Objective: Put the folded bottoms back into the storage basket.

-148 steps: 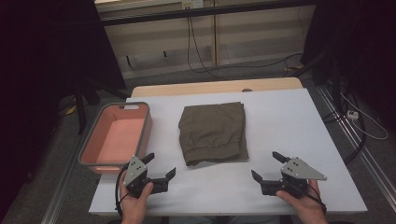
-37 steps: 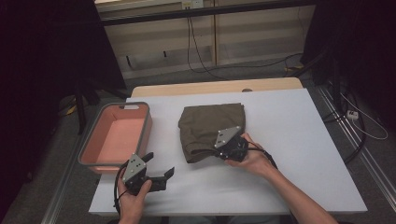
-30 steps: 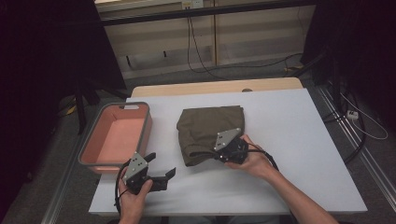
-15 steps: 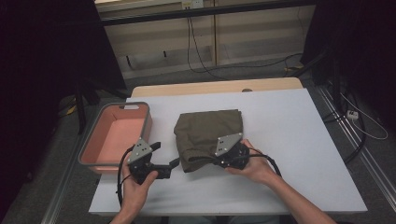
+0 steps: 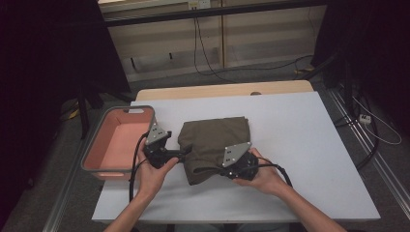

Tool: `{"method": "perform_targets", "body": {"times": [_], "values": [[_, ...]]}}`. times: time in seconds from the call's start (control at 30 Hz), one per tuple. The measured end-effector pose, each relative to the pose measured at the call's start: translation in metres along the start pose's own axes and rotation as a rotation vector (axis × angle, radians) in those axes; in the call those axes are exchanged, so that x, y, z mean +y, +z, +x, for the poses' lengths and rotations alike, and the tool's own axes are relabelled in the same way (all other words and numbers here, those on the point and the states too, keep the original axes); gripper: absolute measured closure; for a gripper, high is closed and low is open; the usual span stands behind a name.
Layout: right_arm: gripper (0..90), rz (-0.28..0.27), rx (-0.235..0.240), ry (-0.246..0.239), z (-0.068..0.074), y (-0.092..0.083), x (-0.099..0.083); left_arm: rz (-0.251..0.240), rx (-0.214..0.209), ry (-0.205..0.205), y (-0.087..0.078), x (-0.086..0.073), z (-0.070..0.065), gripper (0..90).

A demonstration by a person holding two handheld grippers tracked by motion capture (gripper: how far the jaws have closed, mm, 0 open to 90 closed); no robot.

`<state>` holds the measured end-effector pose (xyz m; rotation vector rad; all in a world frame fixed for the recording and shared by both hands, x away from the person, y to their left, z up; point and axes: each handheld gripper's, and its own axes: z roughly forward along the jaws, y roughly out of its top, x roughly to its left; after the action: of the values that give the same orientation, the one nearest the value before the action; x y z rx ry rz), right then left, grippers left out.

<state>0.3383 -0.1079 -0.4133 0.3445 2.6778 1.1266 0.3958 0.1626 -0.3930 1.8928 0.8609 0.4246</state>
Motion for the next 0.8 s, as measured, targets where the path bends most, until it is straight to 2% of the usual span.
{"method": "perform_targets", "body": {"times": [0.1, 0.17, 0.2, 0.23, 0.3, 0.37, 0.4, 0.47, 0.5, 0.57, 0.7, 0.8], "values": [[83.7, -0.005, 0.006, -0.005, 0.004, -0.001, 0.000, 0.029, 0.003, -0.010, 0.012, 0.004, 0.006, 6.0], [83.7, 0.001, 0.007, -0.010, 0.007, -0.002, -0.001, 0.018, -0.005, -0.041, 0.020, 0.005, 0.009, 6.1], [83.7, 0.002, 0.008, -0.012, 0.008, -0.002, -0.001, 0.051, -0.001, -0.028, 0.023, 0.006, 0.011, 6.3], [83.7, 0.001, 0.008, -0.012, 0.009, -0.002, -0.001, 0.042, 0.000, -0.036, 0.027, 0.006, 0.012, 6.5], [83.7, 0.000, 0.012, -0.010, 0.010, -0.002, -0.001, 0.067, 0.024, 0.003, 0.033, 0.008, 0.015, 7.2], [83.7, -0.004, 0.015, -0.011, 0.011, -0.002, -0.001, 0.061, 0.029, -0.018, 0.038, 0.009, 0.021, 8.1], [83.7, -0.002, 0.015, -0.013, 0.011, -0.002, -0.001, 0.056, 0.029, -0.042, 0.041, 0.010, 0.024, 9.6], [83.7, 0.001, 0.017, -0.015, 0.012, -0.002, -0.001, 0.062, 0.044, -0.037, 0.048, 0.013, 0.030, 12.2], [83.7, 0.001, 0.016, -0.015, 0.012, -0.001, -0.001, 0.066, 0.058, -0.013, 0.051, 0.015, 0.033, 13.8], [83.7, 0.000, 0.019, -0.012, 0.012, -0.001, -0.001, 0.075, 0.063, -0.029, 0.058, 0.017, 0.038, 16.2], [83.7, 0.000, 0.017, -0.014, 0.013, 0.000, -0.002, 0.111, 0.071, -0.107, 0.074, 0.017, 0.054, 16.4], [83.7, 0.000, 0.017, -0.013, 0.013, 0.000, -0.002, 0.166, 0.077, -0.118, 0.085, 0.013, 0.061, 17.6]]}}
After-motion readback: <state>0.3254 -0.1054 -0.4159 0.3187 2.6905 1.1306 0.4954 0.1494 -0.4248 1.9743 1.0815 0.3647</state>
